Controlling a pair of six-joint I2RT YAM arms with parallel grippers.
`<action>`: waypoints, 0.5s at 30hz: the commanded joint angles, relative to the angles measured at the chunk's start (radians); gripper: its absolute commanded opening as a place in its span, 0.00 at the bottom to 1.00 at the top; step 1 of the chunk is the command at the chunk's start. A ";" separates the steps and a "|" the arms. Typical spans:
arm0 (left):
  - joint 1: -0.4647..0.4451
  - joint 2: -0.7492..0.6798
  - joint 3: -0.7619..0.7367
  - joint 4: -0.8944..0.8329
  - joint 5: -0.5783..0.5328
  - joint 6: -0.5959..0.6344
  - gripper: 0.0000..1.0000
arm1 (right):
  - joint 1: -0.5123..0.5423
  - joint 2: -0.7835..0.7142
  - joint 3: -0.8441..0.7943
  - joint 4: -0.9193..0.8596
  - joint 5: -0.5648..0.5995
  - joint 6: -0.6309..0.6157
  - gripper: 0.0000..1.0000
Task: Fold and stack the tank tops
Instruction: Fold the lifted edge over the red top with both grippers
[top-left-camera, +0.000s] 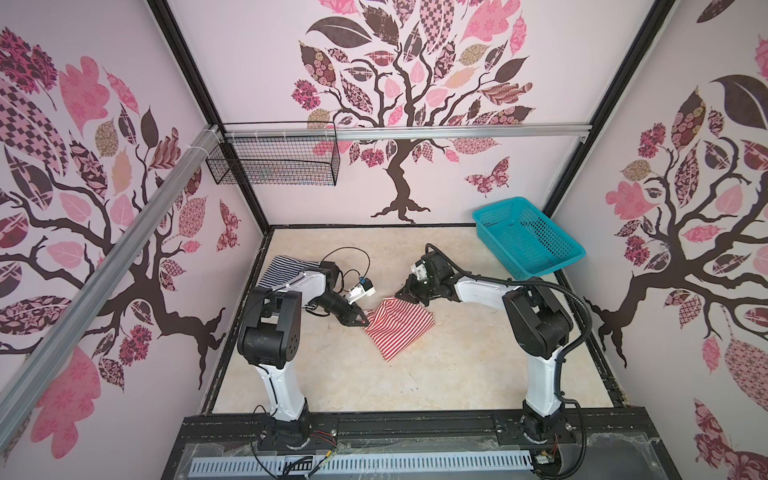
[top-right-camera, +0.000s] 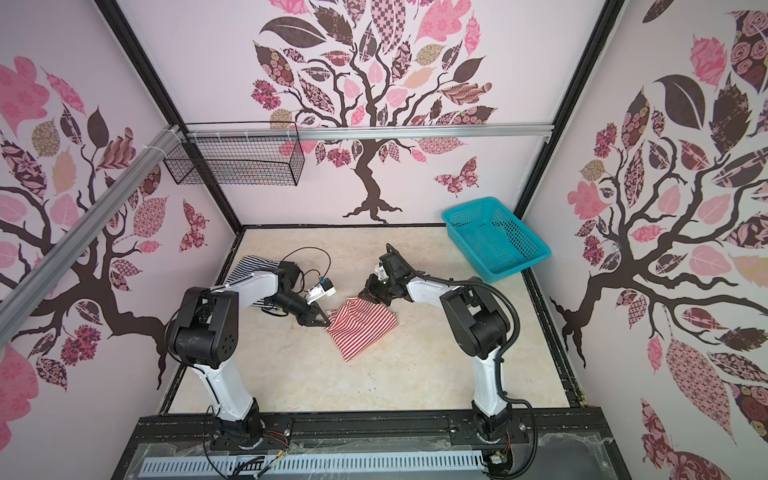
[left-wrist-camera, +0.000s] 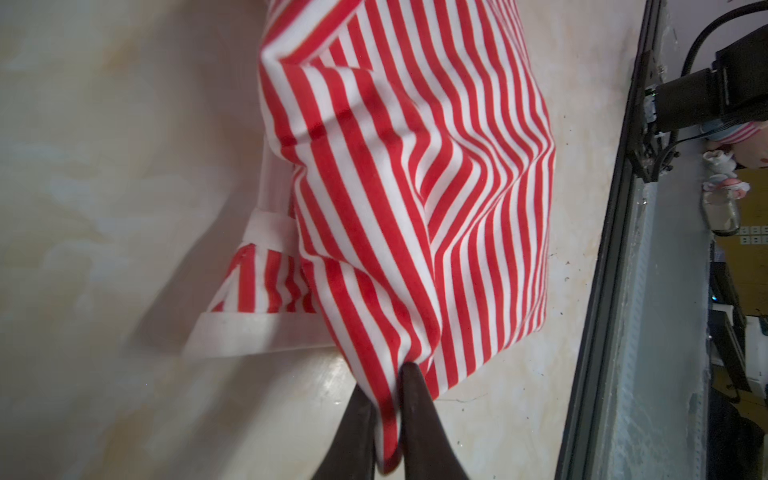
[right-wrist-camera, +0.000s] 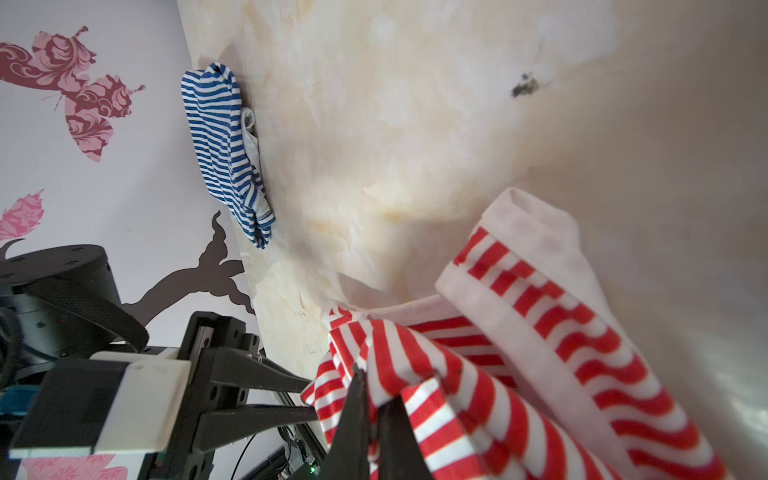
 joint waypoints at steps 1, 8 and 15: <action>0.013 0.043 0.059 0.053 -0.035 -0.052 0.17 | -0.011 0.019 0.022 0.012 0.009 0.002 0.02; 0.031 0.071 0.156 0.027 -0.023 -0.069 0.19 | -0.034 -0.062 -0.068 0.039 0.033 -0.006 0.02; 0.030 0.121 0.229 0.038 -0.015 -0.109 0.20 | -0.042 -0.077 -0.098 0.034 0.087 -0.005 0.04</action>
